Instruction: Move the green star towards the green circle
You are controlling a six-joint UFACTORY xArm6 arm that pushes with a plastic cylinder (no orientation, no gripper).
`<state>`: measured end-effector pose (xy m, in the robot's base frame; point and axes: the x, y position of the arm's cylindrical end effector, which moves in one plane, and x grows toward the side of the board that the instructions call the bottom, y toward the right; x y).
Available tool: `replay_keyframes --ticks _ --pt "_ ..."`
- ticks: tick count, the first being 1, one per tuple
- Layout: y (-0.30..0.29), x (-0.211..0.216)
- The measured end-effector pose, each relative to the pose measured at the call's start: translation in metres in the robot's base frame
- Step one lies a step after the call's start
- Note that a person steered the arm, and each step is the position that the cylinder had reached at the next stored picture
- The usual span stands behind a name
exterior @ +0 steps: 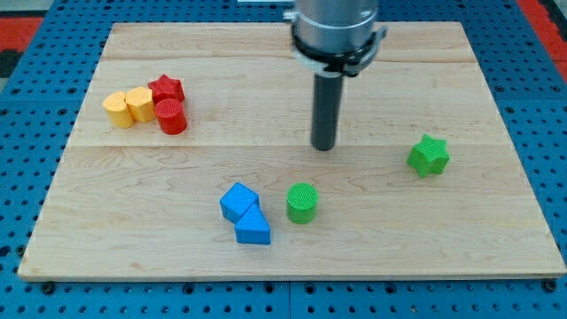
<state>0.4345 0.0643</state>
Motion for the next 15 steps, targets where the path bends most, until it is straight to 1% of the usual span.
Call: replay_keyframes --ticks 2,3,4,5,6,7,8,10,11,12,13,14,15 --pt "0.113 -0.029" --pt "0.166 -0.024" --pt "0.175 -0.011" --pt "0.174 0.006" --pt "0.16 0.026" --pt "0.141 0.031" --pt "0.128 0.03" --pt "0.121 0.011" --pt "0.112 0.016" --pt "0.09 0.025" --pt "0.064 0.025" --pt "0.05 0.036" --pt "0.049 0.063"
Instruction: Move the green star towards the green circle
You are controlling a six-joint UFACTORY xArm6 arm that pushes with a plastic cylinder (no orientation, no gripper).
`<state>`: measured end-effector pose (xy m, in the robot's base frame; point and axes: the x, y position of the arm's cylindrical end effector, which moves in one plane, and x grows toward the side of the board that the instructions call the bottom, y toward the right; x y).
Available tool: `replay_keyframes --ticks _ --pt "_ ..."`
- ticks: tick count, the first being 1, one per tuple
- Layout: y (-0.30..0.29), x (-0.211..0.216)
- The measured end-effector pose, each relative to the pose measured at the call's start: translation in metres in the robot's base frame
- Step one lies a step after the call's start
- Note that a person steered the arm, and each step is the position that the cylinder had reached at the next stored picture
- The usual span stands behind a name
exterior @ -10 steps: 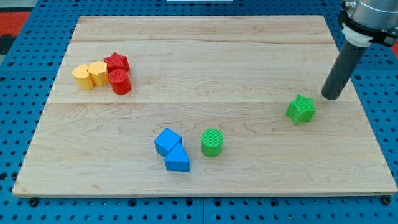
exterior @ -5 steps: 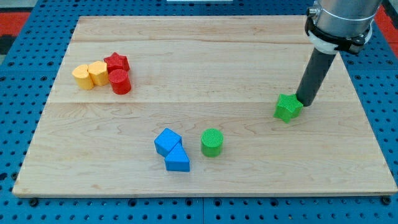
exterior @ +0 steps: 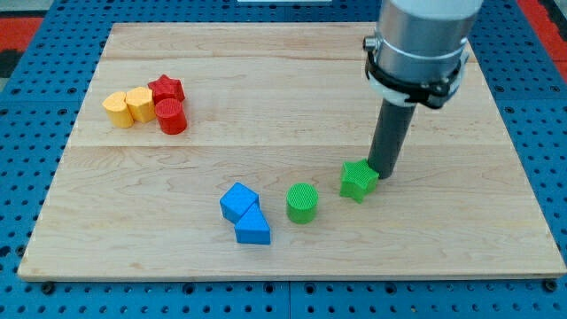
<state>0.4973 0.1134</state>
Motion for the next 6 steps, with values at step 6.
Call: replay_keyframes --ticks 6 --pt "-0.039 0.035"
